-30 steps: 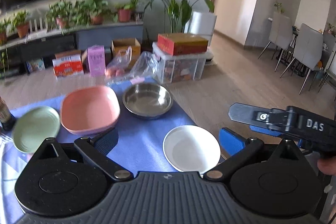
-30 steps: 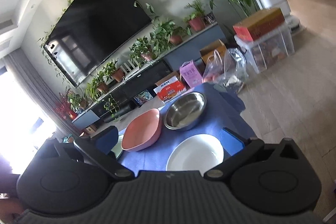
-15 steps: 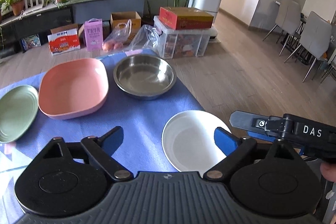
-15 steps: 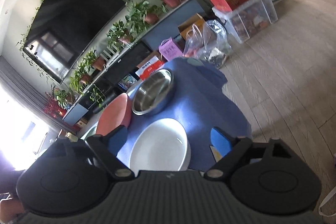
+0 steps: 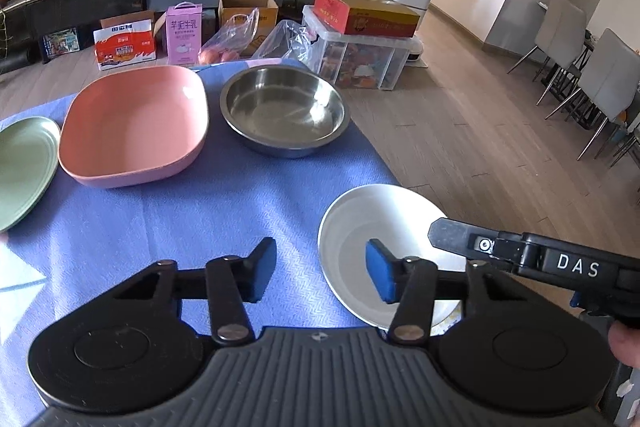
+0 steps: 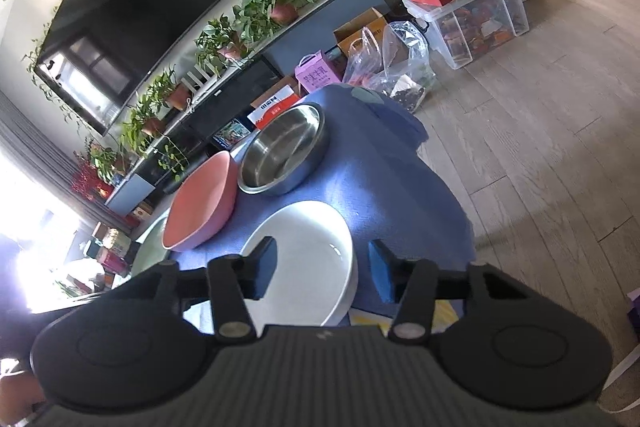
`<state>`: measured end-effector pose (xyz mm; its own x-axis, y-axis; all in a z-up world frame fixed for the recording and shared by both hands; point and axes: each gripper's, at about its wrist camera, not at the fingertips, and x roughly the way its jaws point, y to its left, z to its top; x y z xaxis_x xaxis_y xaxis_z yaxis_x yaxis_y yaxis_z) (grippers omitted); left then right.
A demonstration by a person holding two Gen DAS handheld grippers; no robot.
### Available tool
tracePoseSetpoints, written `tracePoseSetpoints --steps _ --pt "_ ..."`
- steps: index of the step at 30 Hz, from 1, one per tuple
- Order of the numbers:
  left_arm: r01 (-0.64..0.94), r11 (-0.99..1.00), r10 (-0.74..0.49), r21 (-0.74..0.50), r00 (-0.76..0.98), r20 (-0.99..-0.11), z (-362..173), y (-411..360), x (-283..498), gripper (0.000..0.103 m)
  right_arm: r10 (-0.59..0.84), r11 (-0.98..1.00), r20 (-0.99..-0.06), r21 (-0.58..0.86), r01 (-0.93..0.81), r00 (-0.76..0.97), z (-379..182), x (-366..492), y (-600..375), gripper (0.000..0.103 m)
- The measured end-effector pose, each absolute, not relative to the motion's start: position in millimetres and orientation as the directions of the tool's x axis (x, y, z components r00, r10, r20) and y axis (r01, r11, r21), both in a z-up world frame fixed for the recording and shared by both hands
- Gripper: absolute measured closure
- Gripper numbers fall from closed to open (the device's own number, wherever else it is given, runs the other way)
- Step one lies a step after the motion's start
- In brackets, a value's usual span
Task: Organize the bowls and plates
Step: 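Grasp the white plate rim with the left gripper while the right gripper grasps it too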
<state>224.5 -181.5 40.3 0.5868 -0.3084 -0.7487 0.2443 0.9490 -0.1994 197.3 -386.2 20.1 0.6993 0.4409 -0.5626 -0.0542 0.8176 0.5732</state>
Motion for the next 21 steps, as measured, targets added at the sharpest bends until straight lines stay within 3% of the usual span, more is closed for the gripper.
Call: tracePoseSetpoints --steps 3,5,9,11,12,21 --pt "0.245 0.951 -0.300 -0.189 0.584 -0.754 38.4 -183.5 224.6 0.059 0.423 0.835 -0.579 0.548 -0.052 0.697 19.1 197.6 -384.5 0.066" --pt "0.246 0.950 -0.301 -0.190 0.579 -0.758 37.6 -185.4 225.6 0.064 0.410 0.845 -0.591 0.533 -0.045 0.695 18.1 197.8 -383.8 0.083" --pt "0.251 0.949 -0.303 -0.190 0.567 -0.766 32.8 -185.4 225.7 0.073 0.402 0.848 -0.595 0.529 -0.038 0.696 16.8 197.9 -384.5 0.084" --pt "0.252 0.947 -0.309 -0.197 0.565 -0.765 32.2 -185.3 225.0 0.090 0.405 0.849 -0.597 0.527 -0.042 0.693 16.7 198.0 -384.1 0.089" --pt "0.254 0.947 -0.311 -0.198 0.566 -0.763 32.7 -185.2 225.2 0.093 0.399 0.854 -0.600 0.518 -0.043 0.694 17.1 197.8 -383.2 0.091" --pt "0.257 0.950 -0.298 -0.176 0.582 -0.757 39.9 -179.8 216.9 0.094 0.404 0.860 -0.583 0.504 -0.076 0.705 24.9 191.2 -378.3 0.093"
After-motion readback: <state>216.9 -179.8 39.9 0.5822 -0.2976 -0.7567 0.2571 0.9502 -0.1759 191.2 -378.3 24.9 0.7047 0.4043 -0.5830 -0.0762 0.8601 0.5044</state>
